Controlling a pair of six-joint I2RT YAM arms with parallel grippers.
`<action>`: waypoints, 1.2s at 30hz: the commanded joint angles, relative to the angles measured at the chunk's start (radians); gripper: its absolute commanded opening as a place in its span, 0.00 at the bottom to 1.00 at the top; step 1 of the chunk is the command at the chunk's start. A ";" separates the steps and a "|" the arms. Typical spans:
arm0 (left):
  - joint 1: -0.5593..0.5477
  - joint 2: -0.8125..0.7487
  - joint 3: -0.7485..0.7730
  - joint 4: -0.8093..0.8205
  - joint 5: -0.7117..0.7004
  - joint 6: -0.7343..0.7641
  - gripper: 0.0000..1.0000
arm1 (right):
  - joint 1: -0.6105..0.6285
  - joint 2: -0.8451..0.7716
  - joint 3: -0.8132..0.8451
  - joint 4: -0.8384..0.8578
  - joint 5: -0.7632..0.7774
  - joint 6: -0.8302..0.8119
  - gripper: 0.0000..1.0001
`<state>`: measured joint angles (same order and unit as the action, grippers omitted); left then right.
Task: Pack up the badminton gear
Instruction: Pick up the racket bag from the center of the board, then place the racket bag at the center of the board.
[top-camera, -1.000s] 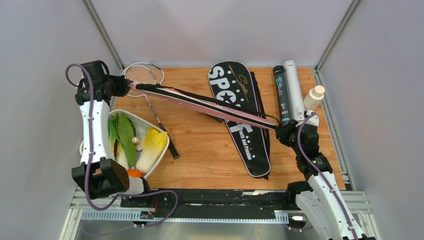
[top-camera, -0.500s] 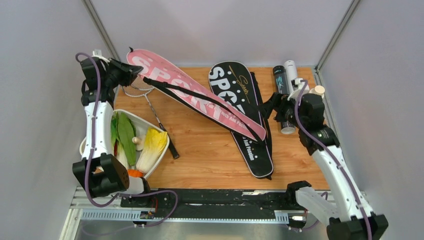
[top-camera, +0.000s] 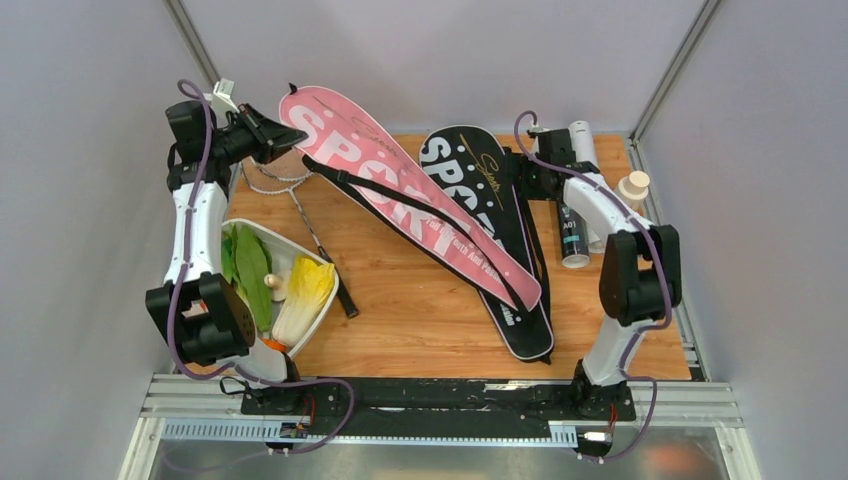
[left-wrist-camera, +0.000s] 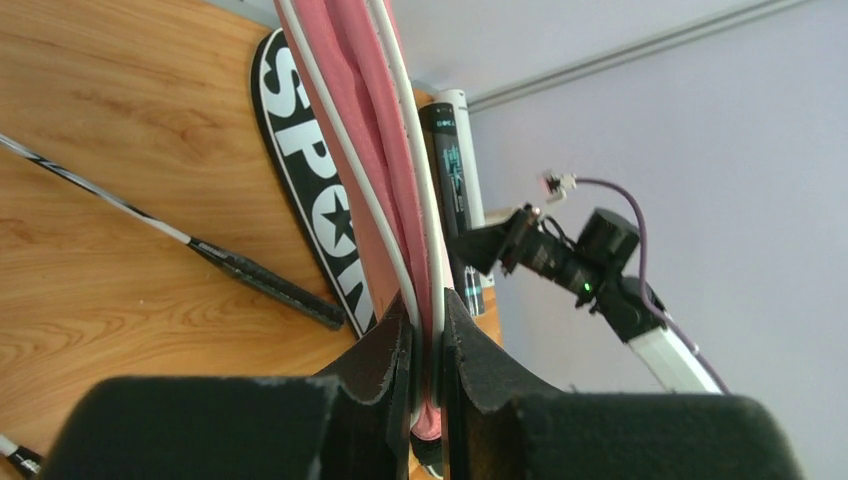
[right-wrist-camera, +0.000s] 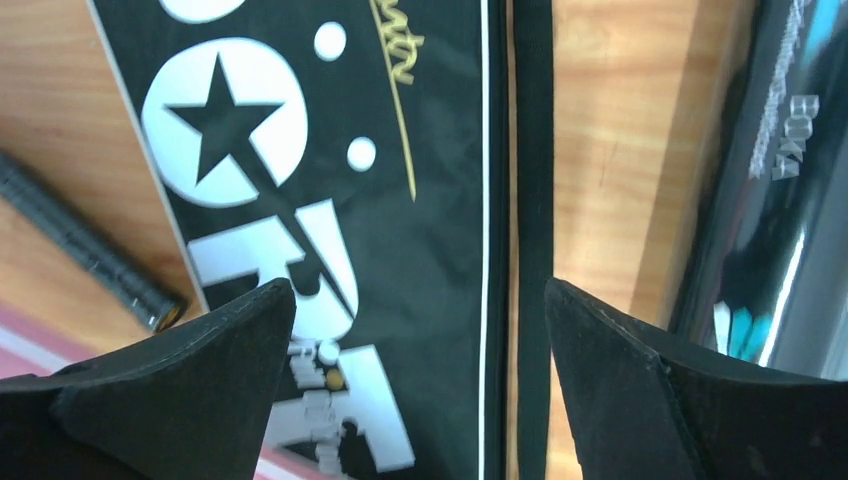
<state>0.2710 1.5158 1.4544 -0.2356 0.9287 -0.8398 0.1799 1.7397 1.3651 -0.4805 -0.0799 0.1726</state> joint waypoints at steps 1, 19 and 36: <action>-0.009 0.032 0.087 -0.016 0.181 0.100 0.00 | -0.027 0.158 0.164 -0.023 -0.022 -0.073 0.98; -0.077 0.212 0.236 -0.212 0.139 0.293 0.00 | -0.057 0.434 0.303 -0.076 -0.171 -0.126 0.16; -0.210 0.349 0.421 -0.410 0.069 0.449 0.00 | -0.057 -0.087 0.313 -0.063 -0.089 -0.027 0.00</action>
<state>0.0780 1.8561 1.8053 -0.6025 0.9558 -0.5011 0.1230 1.7599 1.6463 -0.6205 -0.1734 0.1059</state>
